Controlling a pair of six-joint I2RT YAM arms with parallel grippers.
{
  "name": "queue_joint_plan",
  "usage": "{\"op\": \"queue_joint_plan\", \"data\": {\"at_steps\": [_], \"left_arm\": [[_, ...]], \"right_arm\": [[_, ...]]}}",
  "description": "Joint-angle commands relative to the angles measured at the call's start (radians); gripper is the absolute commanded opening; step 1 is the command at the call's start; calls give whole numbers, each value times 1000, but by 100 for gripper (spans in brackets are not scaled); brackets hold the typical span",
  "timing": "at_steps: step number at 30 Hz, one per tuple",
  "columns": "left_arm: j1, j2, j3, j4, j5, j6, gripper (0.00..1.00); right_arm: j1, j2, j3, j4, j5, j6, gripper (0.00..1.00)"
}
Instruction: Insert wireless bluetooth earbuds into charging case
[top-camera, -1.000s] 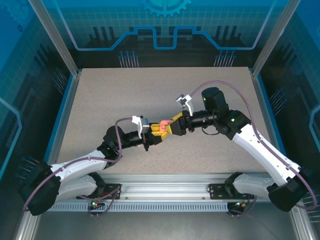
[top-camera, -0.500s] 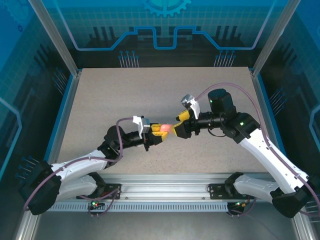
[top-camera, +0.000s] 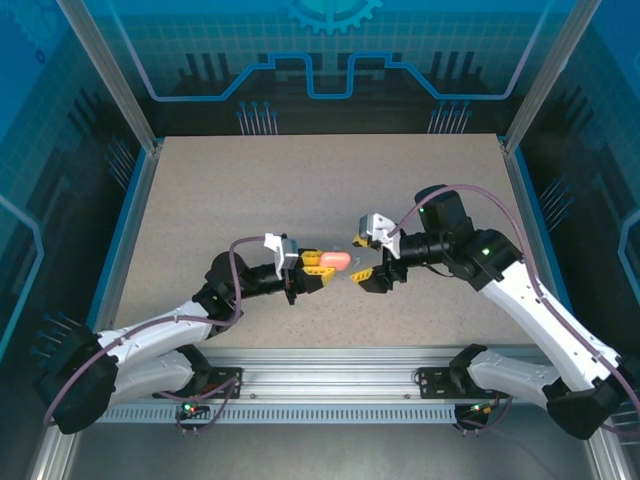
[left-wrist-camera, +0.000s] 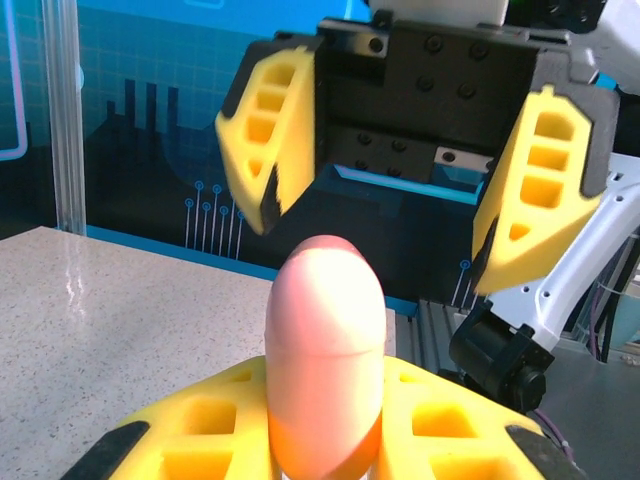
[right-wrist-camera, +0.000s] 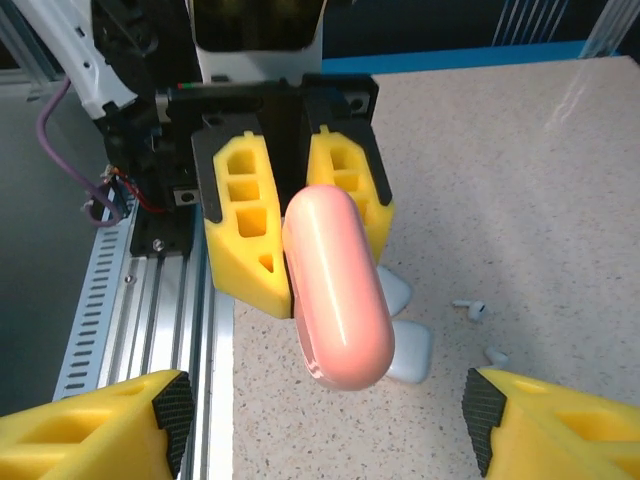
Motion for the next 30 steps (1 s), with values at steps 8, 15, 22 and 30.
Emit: {"op": "queue_joint_plan", "data": {"at_steps": [8, 15, 22, 30], "left_arm": [[-7, -21, 20, 7, 28, 15, 4], [-7, -29, 20, -18, 28, 27, 4], [-7, -26, 19, -11, 26, 25, 4], [-7, -53, 1, -12, -6, 44, 60]], "right_arm": [[54, 70, 11, 9, -49, -42, 56], [52, 64, 8, 39, -71, -23, 44], [52, 103, 31, 22, -96, 15, 27], [-16, 85, -14, 54, -67, 131, 21]]}}
